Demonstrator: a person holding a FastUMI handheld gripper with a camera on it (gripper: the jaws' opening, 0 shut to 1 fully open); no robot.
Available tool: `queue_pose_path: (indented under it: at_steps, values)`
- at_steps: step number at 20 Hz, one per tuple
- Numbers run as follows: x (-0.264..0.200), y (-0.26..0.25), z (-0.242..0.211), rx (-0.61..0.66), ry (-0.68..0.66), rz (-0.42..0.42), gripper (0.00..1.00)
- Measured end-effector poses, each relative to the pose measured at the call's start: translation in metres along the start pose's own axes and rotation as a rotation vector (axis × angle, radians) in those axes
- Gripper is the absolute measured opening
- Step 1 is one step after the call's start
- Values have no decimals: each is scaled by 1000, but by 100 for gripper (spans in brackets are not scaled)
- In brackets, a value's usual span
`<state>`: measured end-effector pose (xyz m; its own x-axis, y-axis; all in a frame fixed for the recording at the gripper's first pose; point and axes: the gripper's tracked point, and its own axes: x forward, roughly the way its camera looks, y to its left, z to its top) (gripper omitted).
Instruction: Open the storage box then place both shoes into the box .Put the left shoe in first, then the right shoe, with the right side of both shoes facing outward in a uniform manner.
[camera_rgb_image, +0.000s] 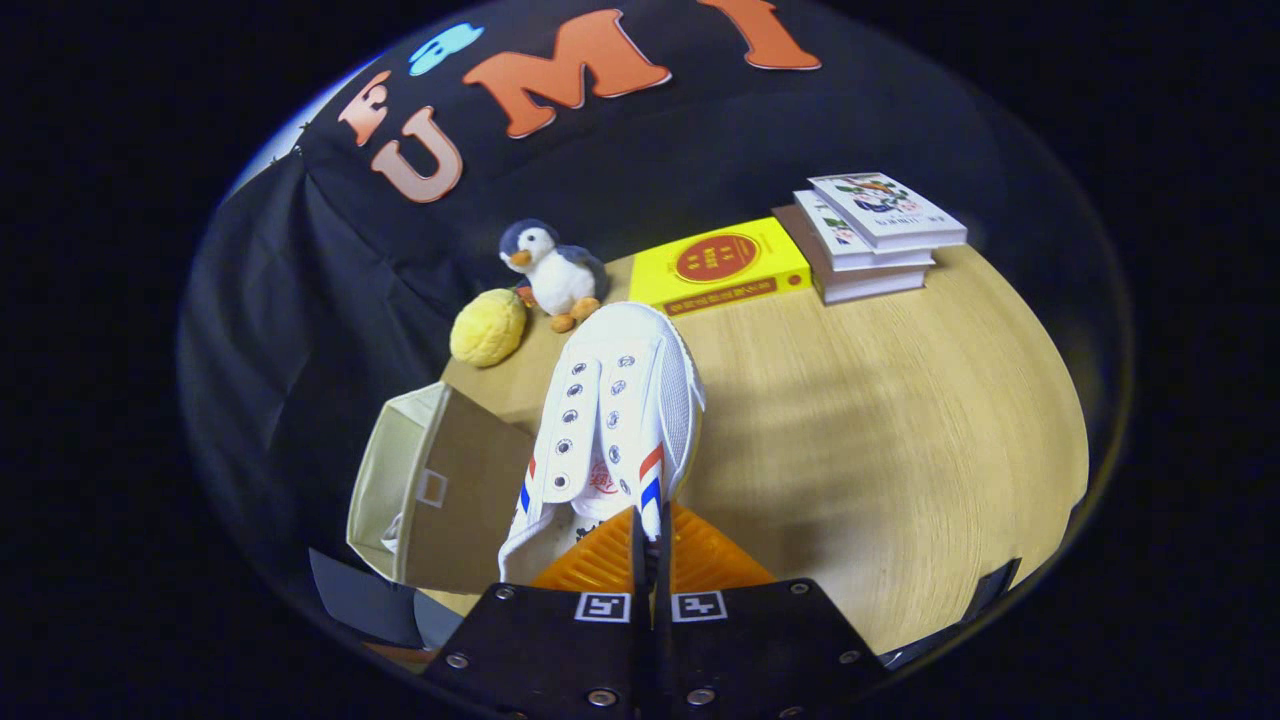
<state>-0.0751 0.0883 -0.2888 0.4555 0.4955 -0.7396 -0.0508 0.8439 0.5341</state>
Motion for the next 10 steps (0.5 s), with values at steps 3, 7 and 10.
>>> queue_pose_path:
  at_steps: [3, 7, 10]
  values:
    - [1, 68, 12, -50, 2, 80, 1]
    - [19, 146, 6, -111, 41, 167, 1]
    - [37, 186, -15, -140, 92, 196, 1]
